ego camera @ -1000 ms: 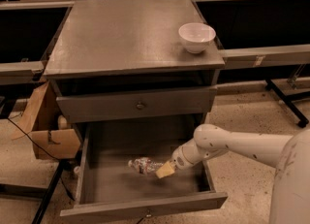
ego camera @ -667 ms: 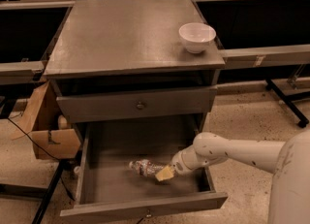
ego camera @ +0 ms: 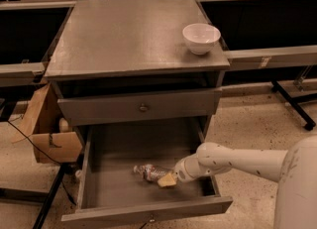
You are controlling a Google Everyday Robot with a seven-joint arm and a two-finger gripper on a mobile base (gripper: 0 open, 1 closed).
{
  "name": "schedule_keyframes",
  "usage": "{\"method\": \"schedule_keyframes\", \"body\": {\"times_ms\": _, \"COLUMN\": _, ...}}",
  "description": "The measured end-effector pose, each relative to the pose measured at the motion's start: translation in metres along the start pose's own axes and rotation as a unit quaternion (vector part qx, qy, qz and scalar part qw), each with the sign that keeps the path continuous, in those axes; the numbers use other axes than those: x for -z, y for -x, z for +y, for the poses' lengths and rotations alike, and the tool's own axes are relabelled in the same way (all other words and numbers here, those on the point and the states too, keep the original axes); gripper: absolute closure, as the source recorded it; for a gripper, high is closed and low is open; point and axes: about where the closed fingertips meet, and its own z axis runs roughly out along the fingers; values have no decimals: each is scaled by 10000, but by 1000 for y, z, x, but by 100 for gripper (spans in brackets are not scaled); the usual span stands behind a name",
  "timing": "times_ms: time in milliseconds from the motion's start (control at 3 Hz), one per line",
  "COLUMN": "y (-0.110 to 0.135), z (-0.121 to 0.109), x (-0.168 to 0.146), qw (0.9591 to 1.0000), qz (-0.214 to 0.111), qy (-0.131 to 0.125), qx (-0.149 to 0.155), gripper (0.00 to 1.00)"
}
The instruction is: Place water bottle into middle drawer
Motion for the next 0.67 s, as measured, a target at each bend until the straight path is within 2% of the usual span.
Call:
{"method": "schedule_keyframes", "body": {"times_ms": 333, "y": 0, "z": 1, "x": -4, "qw": 10000, "qz": -27, "qy": 11, "qx": 88, "gripper": 0}}
{"method": "schedule_keyframes", "body": {"times_ms": 667, "y": 0, "z": 1, "x": -4, "qw": 10000, "qz": -27, "qy": 11, "qx": 88, "gripper": 0}}
